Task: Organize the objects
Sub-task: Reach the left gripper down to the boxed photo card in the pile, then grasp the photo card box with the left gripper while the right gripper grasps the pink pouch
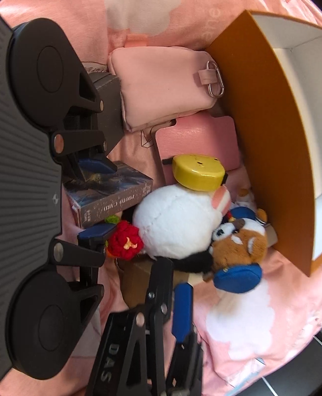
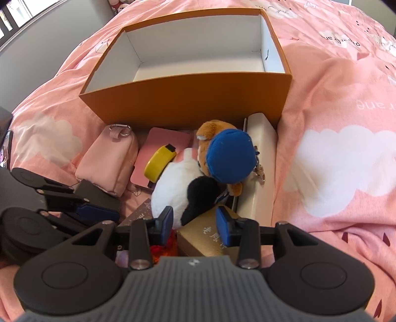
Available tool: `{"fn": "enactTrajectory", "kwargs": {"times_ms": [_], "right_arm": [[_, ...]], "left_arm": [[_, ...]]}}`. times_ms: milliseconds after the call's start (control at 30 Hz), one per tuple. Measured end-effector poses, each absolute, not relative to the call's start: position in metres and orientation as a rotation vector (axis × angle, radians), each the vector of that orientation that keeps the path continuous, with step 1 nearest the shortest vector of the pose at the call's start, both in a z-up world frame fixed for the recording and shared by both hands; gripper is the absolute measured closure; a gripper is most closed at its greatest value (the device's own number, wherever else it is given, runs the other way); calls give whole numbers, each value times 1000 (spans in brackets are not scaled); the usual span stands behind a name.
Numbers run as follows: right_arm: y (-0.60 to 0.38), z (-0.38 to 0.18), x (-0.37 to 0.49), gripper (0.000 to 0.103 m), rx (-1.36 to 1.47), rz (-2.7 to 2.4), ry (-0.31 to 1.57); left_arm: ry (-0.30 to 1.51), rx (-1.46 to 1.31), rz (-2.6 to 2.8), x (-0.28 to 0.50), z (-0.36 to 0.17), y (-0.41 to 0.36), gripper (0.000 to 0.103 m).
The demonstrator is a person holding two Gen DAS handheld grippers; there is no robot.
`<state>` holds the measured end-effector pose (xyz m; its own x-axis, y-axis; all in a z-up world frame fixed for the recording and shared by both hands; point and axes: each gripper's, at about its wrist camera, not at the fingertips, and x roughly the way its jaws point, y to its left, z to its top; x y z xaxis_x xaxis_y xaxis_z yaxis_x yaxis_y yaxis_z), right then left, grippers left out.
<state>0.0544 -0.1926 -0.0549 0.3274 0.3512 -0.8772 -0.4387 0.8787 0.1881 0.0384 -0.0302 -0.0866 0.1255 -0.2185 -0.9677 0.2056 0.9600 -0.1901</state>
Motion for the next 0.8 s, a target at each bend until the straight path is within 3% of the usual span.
{"fn": "enactTrajectory", "kwargs": {"times_ms": [67,167,467,800], "right_arm": [[-191,-55,55,62,-92,523,1123],[-191,-54,55,62,-102,527,1114],[-183,-37,54,61,-149,602,1047],[-163,-27,64,61,-174,676,1025]], "left_arm": [[1422,14,-308,39,-90,-33,49],[1424,9,-324,37,-89,-33,61],[1383,-66,-301,24,-75,-8,77],[1190,-190,-248,12,-23,20,78]]}}
